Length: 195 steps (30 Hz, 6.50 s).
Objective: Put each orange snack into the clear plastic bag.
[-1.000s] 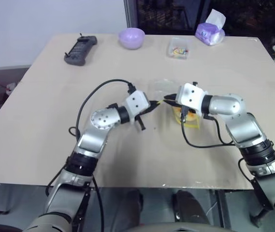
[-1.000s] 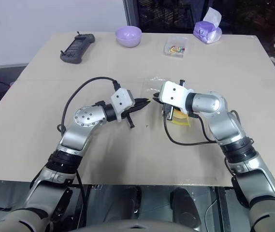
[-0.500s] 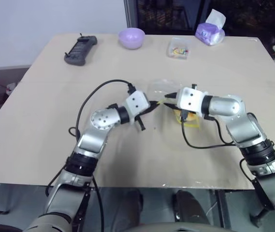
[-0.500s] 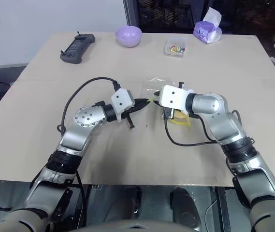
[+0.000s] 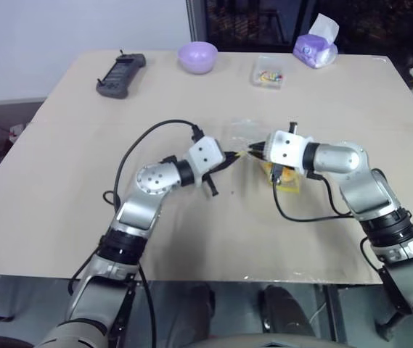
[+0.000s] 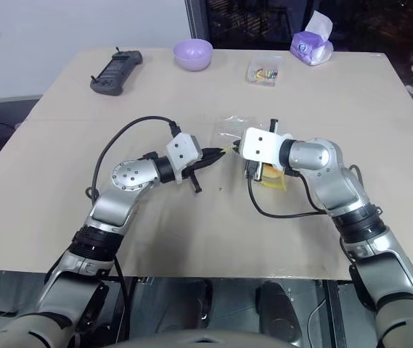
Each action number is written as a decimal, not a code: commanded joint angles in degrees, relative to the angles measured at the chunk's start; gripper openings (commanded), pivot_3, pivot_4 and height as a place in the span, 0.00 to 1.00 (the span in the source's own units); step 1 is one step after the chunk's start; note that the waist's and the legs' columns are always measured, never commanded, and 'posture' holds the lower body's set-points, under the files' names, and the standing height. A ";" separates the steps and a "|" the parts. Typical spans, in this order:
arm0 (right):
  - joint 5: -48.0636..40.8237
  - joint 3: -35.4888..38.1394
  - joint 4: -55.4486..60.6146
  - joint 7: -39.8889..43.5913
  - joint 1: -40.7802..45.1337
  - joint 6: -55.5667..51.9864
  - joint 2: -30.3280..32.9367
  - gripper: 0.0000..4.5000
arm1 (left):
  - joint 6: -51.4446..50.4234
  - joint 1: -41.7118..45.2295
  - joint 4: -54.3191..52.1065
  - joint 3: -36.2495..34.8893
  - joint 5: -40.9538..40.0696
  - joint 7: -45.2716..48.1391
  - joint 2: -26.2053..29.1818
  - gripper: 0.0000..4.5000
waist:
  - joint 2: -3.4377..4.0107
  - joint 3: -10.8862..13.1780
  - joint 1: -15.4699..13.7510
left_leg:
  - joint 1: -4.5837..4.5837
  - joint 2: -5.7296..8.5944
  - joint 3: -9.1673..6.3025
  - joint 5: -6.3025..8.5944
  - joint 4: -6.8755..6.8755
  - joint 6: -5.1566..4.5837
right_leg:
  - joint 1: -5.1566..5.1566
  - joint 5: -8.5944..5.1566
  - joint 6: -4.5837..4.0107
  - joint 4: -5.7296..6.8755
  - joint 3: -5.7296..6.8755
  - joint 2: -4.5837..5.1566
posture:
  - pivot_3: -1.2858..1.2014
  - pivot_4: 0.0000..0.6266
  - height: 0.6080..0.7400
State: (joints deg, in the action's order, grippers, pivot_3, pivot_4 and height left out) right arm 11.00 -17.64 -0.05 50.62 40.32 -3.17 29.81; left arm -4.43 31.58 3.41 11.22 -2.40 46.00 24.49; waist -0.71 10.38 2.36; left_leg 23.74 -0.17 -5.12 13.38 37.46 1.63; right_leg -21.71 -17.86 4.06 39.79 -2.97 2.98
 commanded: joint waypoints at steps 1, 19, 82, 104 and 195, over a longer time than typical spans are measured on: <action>-0.15 0.66 1.02 -0.87 1.49 1.02 -0.43 0.01 | 1.27 0.14 -2.43 -0.55 -0.18 -0.07 0.35 0.00 | 0.00 0.00 0.00 | 0.00 0.00 0.00 0.00 0.00 0.00 | 0.00 0.00 0.00 0.00 0.00 0.00 | 0.52 0.24 1.00; 1.67 2.21 0.73 -2.12 -0.37 -1.05 2.31 0.01 | 1.31 1.50 6.84 -2.66 9.29 -12.56 2.88 0.00 | 0.00 0.00 0.01 | 0.00 0.00 0.00 0.00 0.00 0.01 | 0.00 0.00 0.00 0.00 0.00 0.00 | 0.52 0.24 1.00; -0.98 7.59 -0.35 -8.03 -8.06 -6.00 14.00 0.01 | -2.73 3.66 10.60 -1.61 9.88 -19.07 2.38 0.00 | -0.01 0.00 -0.05 | 0.01 0.01 0.02 0.00 -0.01 0.00 | 0.00 0.00 0.00 -0.01 -0.01 0.01 | 0.52 0.24 1.00; -7.15 6.33 6.01 -5.32 -8.14 -9.71 6.27 0.61 | 1.58 2.29 8.27 -0.74 8.28 -15.15 -0.76 0.00 | -0.01 0.00 0.09 | 0.00 0.00 0.02 0.00 -0.01 0.00 | 0.00 0.00 0.00 0.00 -0.02 0.00 | 0.52 0.24 1.00; 14.31 2.51 -1.28 -32.42 -18.05 -7.32 -5.49 0.01 | -1.20 2.21 9.23 -1.49 9.71 -17.65 -2.25 0.00 | -0.03 -0.02 0.01 | -0.03 0.00 0.02 -0.08 -0.02 0.15 | 0.00 0.00 0.00 0.05 -0.02 -0.02 | 0.52 0.24 1.00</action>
State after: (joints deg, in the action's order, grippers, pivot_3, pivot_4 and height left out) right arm 25.31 -17.05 -1.32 18.65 22.12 -10.68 23.43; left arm -6.78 32.52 13.11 11.20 7.65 28.94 22.07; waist -0.73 10.36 2.37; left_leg 23.71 -0.17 -5.11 13.29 37.43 1.78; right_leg -21.71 -17.86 4.06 39.84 -2.99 2.97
